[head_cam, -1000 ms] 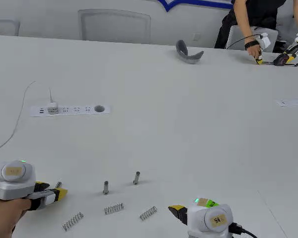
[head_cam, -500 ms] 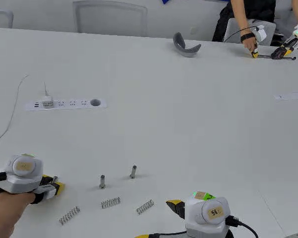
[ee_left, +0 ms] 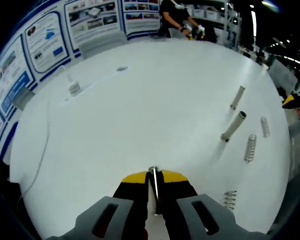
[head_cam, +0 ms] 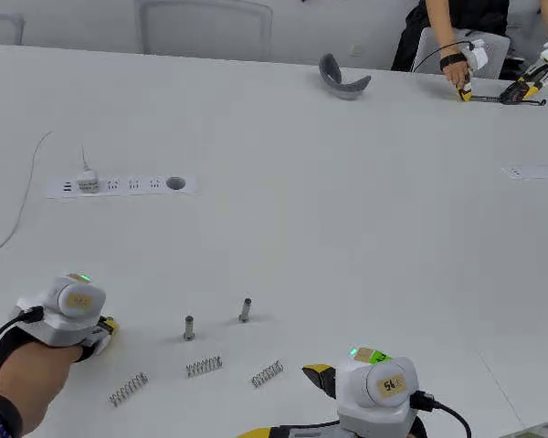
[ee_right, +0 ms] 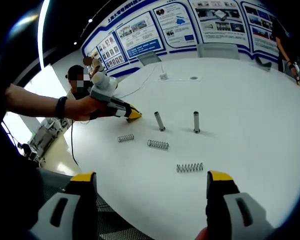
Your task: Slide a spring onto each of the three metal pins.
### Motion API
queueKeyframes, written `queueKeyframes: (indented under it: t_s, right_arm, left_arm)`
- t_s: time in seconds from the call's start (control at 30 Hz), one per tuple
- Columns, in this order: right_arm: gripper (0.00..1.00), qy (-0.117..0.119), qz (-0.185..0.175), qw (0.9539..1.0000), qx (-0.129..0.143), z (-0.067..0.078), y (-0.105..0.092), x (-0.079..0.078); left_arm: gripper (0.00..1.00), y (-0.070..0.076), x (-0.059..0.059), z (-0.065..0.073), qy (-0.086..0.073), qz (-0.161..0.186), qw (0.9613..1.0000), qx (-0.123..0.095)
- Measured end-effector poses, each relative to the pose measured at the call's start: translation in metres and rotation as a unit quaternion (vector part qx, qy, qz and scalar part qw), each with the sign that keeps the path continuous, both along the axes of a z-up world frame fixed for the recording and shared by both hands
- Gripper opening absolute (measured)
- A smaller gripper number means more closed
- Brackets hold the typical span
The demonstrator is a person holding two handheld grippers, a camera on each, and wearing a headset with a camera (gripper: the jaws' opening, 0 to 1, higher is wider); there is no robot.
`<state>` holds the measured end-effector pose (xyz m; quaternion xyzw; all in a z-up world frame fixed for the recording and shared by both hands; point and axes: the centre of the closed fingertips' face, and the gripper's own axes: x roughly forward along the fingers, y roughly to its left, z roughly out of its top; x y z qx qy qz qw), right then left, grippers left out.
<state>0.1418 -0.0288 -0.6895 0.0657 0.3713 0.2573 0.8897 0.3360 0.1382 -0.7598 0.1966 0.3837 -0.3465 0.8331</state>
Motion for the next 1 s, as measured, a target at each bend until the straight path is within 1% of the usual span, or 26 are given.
queueKeyframes:
  t_s: [0.03,0.07,0.1,0.13,0.17,0.23,0.3,0.4,0.43,0.47,0.53,0.63,0.87,1.0]
  right_arm:
    - [0.92,0.000,0.000,1.0000,0.001,0.000,0.000,0.000]
    - [0.92,0.000,0.000,1.0000,0.001,0.000,0.000,0.000]
    - [0.92,0.000,0.000,1.0000,0.001,0.000,0.000,0.000]
    - [0.92,0.001,0.001,1.0000,0.001,0.000,0.001,0.000]
    - [0.92,0.001,0.001,1.0000,0.001,0.000,0.001,0.000]
    - [0.92,0.000,0.001,1.0000,0.001,0.001,0.001,0.001]
    - [0.92,-0.002,-0.002,1.0000,0.002,0.002,-0.001,0.001]
    - [0.91,-0.002,-0.008,1.0000,0.002,0.002,-0.005,0.001]
    - [0.91,0.000,-0.012,0.9999,0.003,0.002,-0.007,0.001]
    - [0.91,0.001,-0.013,0.9999,0.004,0.002,-0.008,0.001]
    - [0.90,0.000,-0.018,0.9998,0.005,0.001,-0.009,0.001]
    - [0.90,0.000,-0.019,0.9998,0.005,0.001,-0.009,-0.001]
    - [0.91,-0.003,-0.013,0.9999,0.002,0.002,-0.006,-0.001]
    - [0.91,-0.004,-0.012,0.9999,0.002,0.002,-0.006,-0.001]
  left_arm:
    - [0.08,-0.001,-0.001,0.000,-0.012,-0.023,0.9995,0.020]
    - [0.08,-0.002,-0.001,0.000,-0.019,-0.039,0.9986,0.030]
    - [0.08,-0.005,-0.003,-0.001,-0.009,-0.030,0.9993,0.020]
    - [0.08,-0.005,-0.002,-0.003,0.005,-0.022,0.9996,0.016]
    - [0.08,-0.004,-0.001,-0.004,0.005,-0.019,0.9997,0.017]
    - [0.07,-0.003,-0.003,-0.004,0.015,-0.010,0.9997,0.014]
    - [0.07,-0.001,-0.004,-0.005,0.022,-0.004,0.9997,0.008]
    - [0.07,0.003,-0.006,-0.001,0.019,-0.001,0.9998,0.006]
    - [0.07,0.005,-0.006,0.001,0.012,-0.005,0.9999,0.009]
    - [0.07,0.006,-0.006,0.004,0.010,-0.004,0.9999,0.007]
    - [0.07,0.008,-0.006,0.008,0.011,0.008,0.9999,-0.008]
    - [0.07,0.013,-0.005,0.012,0.012,0.023,0.9995,-0.018]
    - [0.07,0.020,-0.008,0.018,0.014,0.038,0.9987,-0.032]
    - [0.07,0.020,-0.010,0.021,0.016,0.041,0.9984,-0.037]
